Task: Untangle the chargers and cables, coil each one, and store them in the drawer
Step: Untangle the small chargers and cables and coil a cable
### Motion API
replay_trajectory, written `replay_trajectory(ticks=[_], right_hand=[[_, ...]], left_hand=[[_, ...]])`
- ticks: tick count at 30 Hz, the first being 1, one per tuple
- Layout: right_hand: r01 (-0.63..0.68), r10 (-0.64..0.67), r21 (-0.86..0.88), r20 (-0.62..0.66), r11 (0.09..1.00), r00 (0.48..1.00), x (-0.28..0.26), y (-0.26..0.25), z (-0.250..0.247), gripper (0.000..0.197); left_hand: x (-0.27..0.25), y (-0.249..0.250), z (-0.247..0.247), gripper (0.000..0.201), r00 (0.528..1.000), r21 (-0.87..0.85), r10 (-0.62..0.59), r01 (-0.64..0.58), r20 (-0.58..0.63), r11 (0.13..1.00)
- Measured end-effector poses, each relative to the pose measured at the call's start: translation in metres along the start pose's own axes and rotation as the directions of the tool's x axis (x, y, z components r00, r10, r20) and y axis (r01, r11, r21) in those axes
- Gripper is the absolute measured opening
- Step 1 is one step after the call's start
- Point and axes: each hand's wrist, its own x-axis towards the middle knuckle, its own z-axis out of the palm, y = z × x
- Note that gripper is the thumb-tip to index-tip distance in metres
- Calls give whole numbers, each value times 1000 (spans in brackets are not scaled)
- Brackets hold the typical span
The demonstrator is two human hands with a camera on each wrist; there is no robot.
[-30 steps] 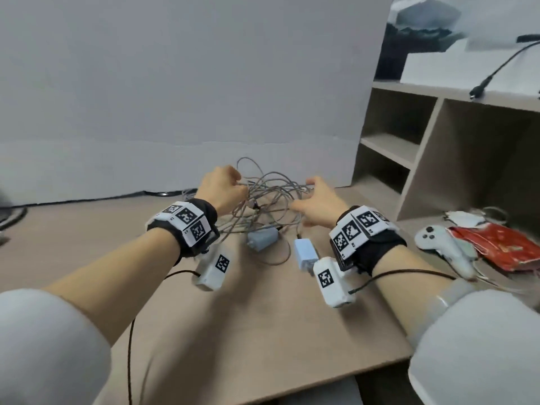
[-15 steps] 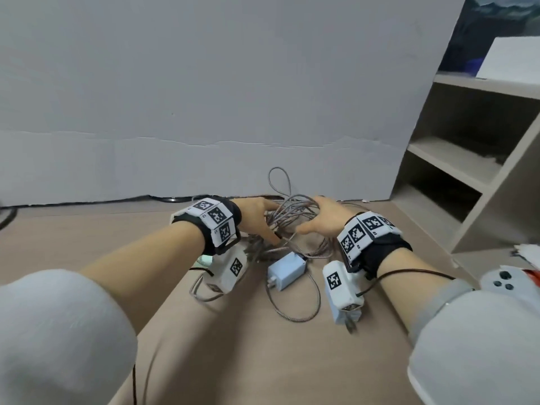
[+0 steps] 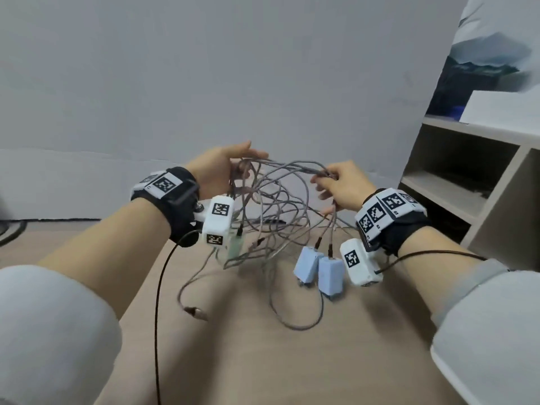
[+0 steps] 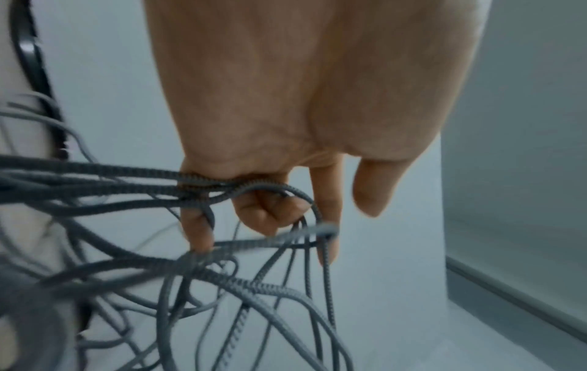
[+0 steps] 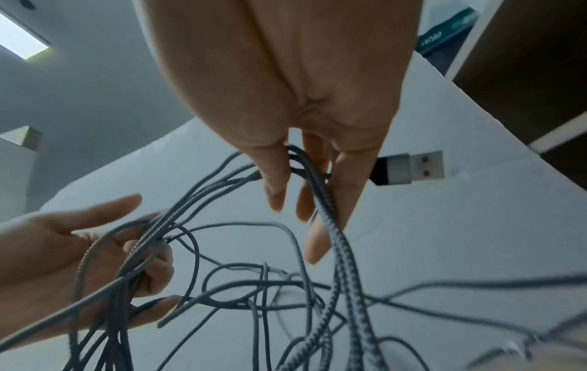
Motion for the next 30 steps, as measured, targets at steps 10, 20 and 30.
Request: replay_trajectory(ticks=[10,20,30], right_hand=[[68,-68,-46,-18,997,997,-4,1,-18,18],[-191,93,-507,-211,841,973,-1,21,-37,25],[-171,116,-196,-263,966,958,-40,-12,-47,23]], left_hand=[[6,-10,-16,15,880,348,184,-22,-439,937],[7,-78,-60,24,697,366,26,344,-717,865],[-20,-18,15,25,834,674,306,103,-459,732]])
